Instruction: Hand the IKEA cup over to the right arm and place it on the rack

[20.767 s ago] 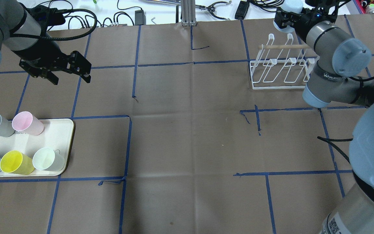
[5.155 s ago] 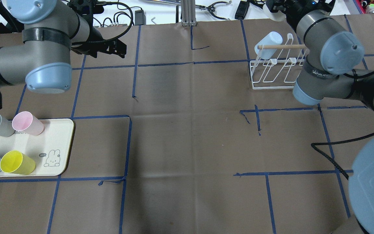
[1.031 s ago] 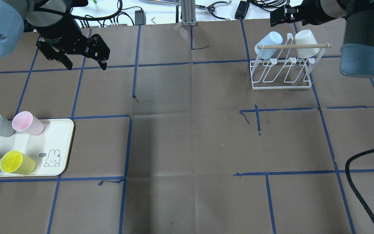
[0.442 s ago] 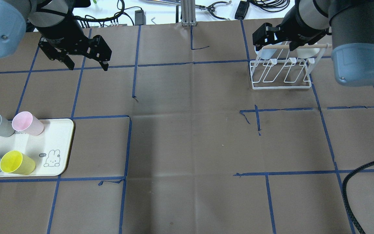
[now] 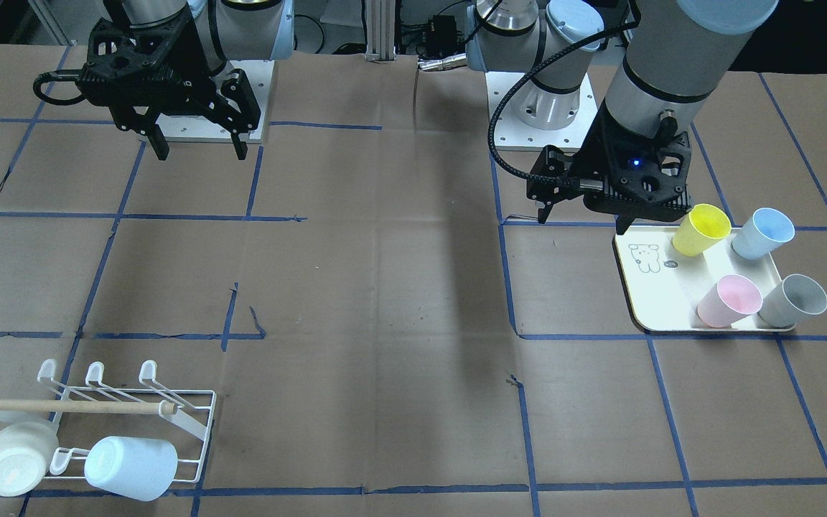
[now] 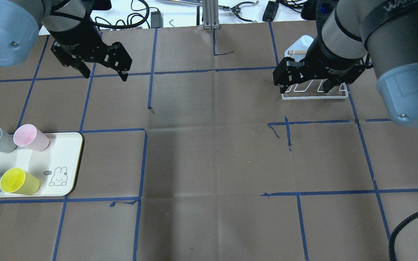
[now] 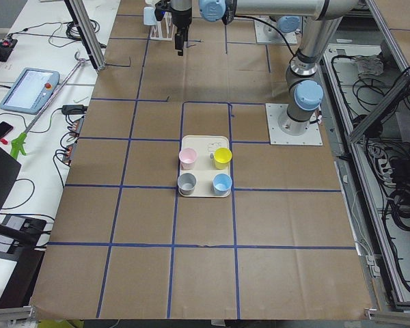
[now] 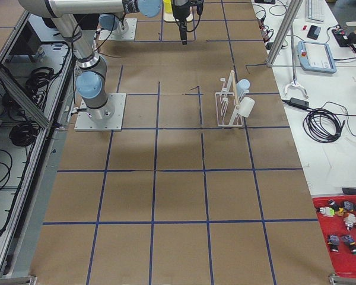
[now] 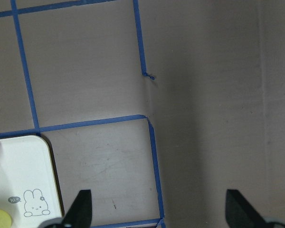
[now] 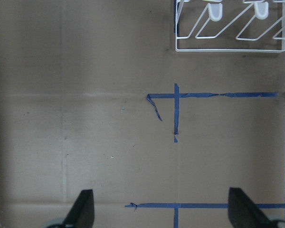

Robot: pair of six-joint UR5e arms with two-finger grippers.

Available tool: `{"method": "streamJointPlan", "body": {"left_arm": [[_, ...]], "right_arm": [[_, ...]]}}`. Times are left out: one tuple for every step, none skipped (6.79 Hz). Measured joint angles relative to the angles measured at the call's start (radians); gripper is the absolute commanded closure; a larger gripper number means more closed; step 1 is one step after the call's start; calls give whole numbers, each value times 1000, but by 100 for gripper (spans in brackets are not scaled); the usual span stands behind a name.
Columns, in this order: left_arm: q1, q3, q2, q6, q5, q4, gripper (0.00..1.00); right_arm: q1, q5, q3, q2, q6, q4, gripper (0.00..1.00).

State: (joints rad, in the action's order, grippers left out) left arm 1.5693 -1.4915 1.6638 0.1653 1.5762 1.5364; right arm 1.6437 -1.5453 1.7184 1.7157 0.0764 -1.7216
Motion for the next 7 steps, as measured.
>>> {"method": "streamJointPlan", "body": {"left_arm": [[-2, 0, -1, 8, 2, 0, 0], [-3, -1, -2, 11, 3, 1, 0], [-3, -1, -2, 12, 4, 0, 0], [-3, -1, -2, 12, 4, 0, 0], [-3, -1, -2, 13, 4, -1, 0], [-3, -1, -3, 13, 4, -1, 0], [-3, -1, -2, 13, 3, -1, 0]], "right_arm": [[0, -2, 2, 2, 0, 2, 0], [1, -3, 2, 3, 0, 1, 0], [1, -3, 3, 2, 0, 0, 0], [1, -3, 3, 2, 0, -1, 0], [1, -3, 3, 0, 0, -2, 0], [1, -3, 3, -1, 0, -3, 0], [1, -3, 3, -2, -1, -4, 0]]}}
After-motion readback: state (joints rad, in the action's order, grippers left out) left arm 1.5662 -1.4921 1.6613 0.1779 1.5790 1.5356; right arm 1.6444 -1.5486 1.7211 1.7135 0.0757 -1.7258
